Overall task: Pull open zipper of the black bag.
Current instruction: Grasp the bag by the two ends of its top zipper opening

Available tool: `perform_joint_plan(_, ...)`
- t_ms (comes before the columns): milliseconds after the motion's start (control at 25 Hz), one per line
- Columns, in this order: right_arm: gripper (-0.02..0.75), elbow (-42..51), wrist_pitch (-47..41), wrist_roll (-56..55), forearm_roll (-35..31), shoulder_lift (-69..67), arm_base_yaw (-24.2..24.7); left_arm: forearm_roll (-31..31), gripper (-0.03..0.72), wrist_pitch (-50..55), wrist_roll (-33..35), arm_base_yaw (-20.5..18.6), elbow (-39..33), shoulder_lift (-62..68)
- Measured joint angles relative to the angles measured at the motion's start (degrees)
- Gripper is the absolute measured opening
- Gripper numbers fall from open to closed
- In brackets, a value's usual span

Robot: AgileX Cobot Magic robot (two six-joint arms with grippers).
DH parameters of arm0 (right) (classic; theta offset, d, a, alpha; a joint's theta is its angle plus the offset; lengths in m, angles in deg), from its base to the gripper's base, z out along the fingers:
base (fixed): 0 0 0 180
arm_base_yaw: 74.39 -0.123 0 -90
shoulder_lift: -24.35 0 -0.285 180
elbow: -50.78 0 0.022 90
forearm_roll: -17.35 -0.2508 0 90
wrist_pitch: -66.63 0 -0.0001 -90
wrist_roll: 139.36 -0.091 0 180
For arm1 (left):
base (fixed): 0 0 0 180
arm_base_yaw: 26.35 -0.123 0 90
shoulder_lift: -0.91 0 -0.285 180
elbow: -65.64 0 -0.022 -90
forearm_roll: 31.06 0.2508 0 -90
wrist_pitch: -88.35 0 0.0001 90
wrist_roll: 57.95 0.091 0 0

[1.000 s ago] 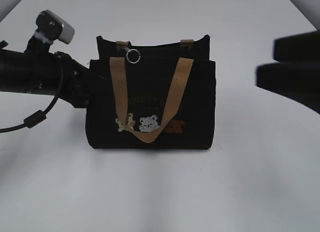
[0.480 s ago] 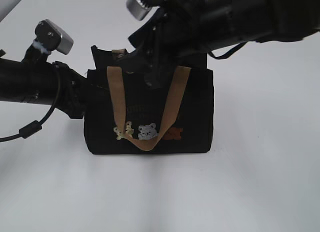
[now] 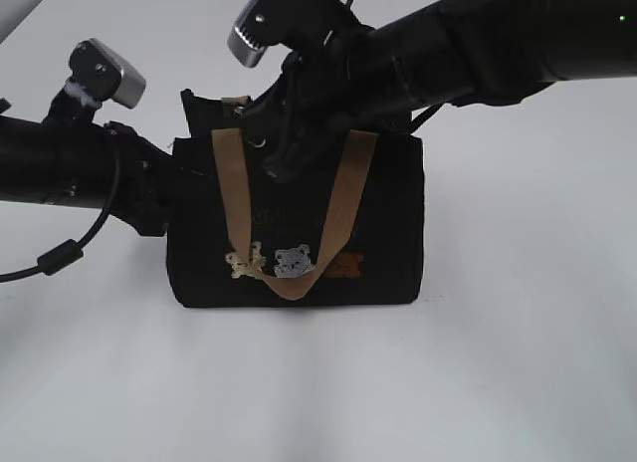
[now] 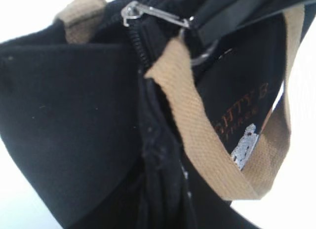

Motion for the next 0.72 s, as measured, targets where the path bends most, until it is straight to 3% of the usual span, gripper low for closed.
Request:
perform_joint_plan(80,0.008,-0.05,-0.01,-3.32,0.0,0.38,0.19,0.0,0.064,-0.11,0.0,0.0,0.0,0.0)
perform_joint_plan(280,-0.001,-0.18,-4.09,-15.96,5.11,4.82,3.95,0.0,0.064,-0.17,0.0,0.0,0.0,-0.02)
perform_joint_plan(600,-0.001,-0.22,-23.64,-49.19,35.8,9.96,18.41,0.22,0.064,-0.27,0.0,0.0,0.0,-0.06)
perform_joint_plan(720,0.013,-0.22,-26.11,-57.79,39.02,10.09,19.11,0.11,0.064,-0.38,-0.17,0.0,0.0,-0.06)
